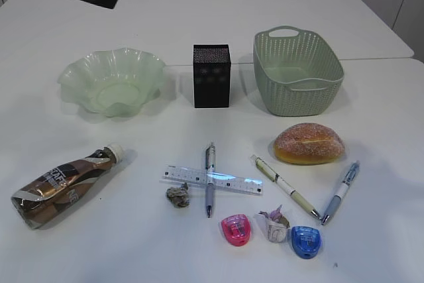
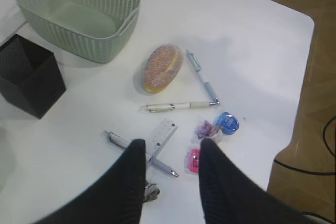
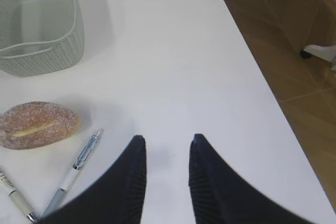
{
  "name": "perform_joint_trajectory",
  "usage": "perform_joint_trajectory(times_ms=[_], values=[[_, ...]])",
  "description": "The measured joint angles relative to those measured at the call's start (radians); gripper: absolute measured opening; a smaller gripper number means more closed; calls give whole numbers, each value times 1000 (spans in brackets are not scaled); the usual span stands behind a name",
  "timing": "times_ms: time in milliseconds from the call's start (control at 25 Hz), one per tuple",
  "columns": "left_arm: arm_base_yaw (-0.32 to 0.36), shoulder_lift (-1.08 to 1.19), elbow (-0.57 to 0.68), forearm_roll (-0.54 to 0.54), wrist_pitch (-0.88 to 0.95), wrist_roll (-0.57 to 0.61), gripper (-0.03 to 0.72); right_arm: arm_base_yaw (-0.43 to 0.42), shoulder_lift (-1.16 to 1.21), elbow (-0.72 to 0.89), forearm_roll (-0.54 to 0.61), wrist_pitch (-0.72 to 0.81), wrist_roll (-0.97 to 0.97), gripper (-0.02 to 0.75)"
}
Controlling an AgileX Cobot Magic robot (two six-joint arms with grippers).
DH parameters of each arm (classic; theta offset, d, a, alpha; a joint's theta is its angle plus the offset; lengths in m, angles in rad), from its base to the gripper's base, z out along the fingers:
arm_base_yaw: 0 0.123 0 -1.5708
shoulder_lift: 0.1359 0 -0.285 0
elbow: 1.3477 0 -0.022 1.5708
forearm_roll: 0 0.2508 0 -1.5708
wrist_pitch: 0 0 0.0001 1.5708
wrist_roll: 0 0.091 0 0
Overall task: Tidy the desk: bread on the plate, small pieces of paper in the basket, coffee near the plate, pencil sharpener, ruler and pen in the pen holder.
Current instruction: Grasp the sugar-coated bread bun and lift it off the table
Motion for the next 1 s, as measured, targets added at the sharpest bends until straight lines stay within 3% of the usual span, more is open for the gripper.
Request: perform_joint_trajectory(times_ms=[320, 680, 1000], values=[[-111, 166, -106, 8, -22, 32, 241, 0, 133, -107, 52, 68, -32, 239], [-255, 280, -108, 24, -178, 49, 241, -9, 204, -149, 123, 83, -104, 239], [-337, 378, -131, 26, -249, 82, 244, -121, 243, -230, 136, 95, -151, 239]])
